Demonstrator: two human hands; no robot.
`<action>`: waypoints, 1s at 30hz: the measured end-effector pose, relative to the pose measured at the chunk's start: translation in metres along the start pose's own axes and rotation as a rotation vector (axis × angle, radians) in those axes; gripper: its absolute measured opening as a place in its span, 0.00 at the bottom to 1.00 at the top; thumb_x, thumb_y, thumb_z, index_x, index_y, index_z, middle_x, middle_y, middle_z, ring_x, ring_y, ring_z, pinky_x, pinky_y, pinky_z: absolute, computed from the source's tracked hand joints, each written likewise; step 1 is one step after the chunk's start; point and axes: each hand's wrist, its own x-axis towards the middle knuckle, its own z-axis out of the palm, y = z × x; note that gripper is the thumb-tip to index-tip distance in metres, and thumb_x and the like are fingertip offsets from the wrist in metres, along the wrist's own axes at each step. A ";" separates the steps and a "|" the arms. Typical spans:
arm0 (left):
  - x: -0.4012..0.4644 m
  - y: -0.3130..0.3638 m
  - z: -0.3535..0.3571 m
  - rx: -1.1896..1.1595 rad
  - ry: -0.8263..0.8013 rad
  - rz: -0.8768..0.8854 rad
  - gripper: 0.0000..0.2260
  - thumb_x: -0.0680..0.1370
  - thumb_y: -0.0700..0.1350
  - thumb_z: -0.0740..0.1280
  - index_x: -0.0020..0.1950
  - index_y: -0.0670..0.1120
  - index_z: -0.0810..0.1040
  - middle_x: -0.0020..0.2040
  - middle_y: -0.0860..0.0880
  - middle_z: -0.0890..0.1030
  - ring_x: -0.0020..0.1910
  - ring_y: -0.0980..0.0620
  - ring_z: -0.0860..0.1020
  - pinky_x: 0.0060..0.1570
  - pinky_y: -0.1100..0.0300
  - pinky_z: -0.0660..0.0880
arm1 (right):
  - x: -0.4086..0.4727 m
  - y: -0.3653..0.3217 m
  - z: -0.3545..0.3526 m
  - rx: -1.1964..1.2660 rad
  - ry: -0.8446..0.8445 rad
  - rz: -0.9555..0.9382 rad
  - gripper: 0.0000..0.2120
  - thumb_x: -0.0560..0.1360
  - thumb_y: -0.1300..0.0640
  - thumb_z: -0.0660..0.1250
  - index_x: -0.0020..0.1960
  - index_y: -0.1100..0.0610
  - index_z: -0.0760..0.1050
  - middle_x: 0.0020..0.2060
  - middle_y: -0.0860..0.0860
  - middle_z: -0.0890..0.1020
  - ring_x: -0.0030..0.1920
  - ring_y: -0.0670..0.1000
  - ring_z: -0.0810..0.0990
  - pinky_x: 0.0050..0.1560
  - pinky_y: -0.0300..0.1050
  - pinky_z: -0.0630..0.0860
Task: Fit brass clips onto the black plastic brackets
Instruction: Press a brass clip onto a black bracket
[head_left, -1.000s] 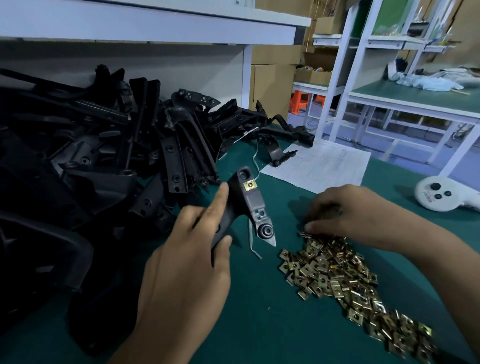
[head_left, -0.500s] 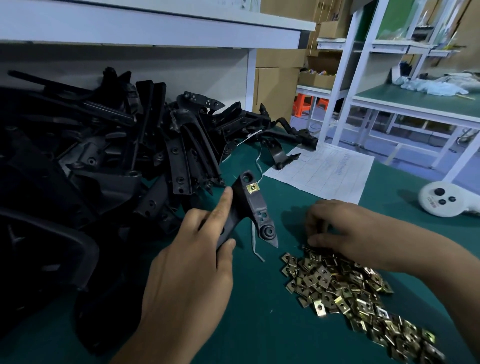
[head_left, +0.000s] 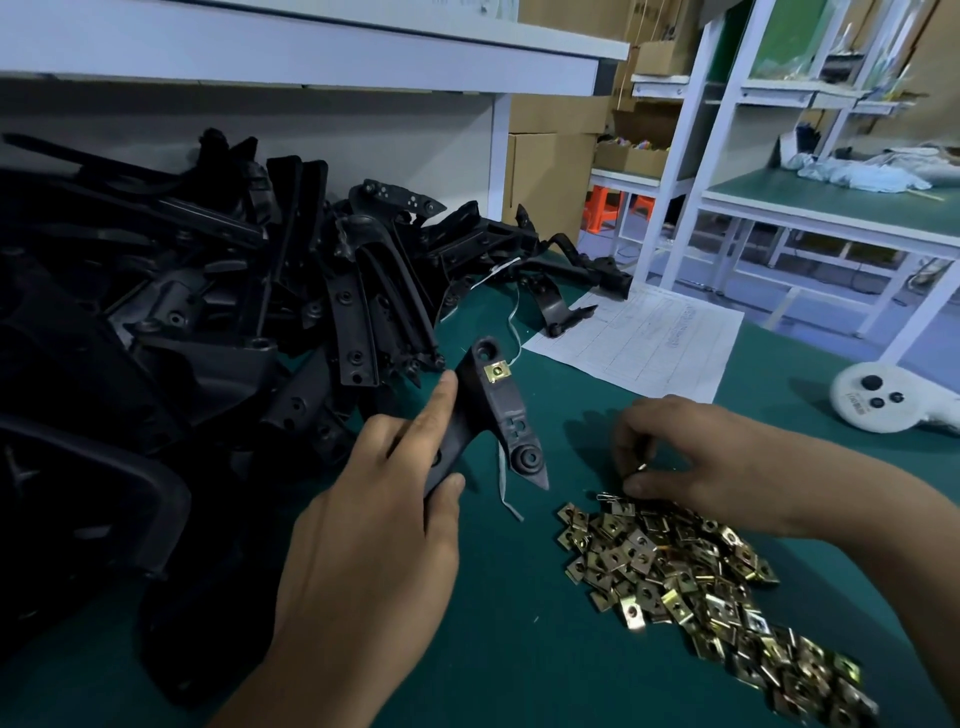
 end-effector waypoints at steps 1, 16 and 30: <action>0.000 0.000 0.000 -0.004 -0.001 0.001 0.34 0.82 0.60 0.59 0.76 0.77 0.37 0.57 0.66 0.66 0.38 0.58 0.76 0.37 0.59 0.76 | 0.000 0.000 0.000 0.037 0.010 0.001 0.07 0.79 0.52 0.72 0.47 0.44 0.76 0.47 0.43 0.80 0.51 0.44 0.78 0.58 0.52 0.76; -0.001 0.001 0.000 -0.045 0.036 0.078 0.33 0.81 0.59 0.61 0.78 0.77 0.43 0.57 0.66 0.68 0.50 0.63 0.73 0.38 0.57 0.77 | 0.009 -0.057 0.025 1.388 0.187 -0.216 0.10 0.70 0.67 0.74 0.51 0.61 0.83 0.44 0.59 0.85 0.43 0.52 0.86 0.45 0.41 0.83; -0.001 -0.006 0.003 -0.073 0.096 0.079 0.33 0.80 0.57 0.62 0.79 0.75 0.47 0.57 0.67 0.69 0.54 0.64 0.73 0.39 0.68 0.70 | 0.004 -0.057 0.020 1.397 0.174 -0.171 0.12 0.68 0.69 0.74 0.51 0.65 0.85 0.46 0.62 0.87 0.48 0.55 0.88 0.50 0.44 0.84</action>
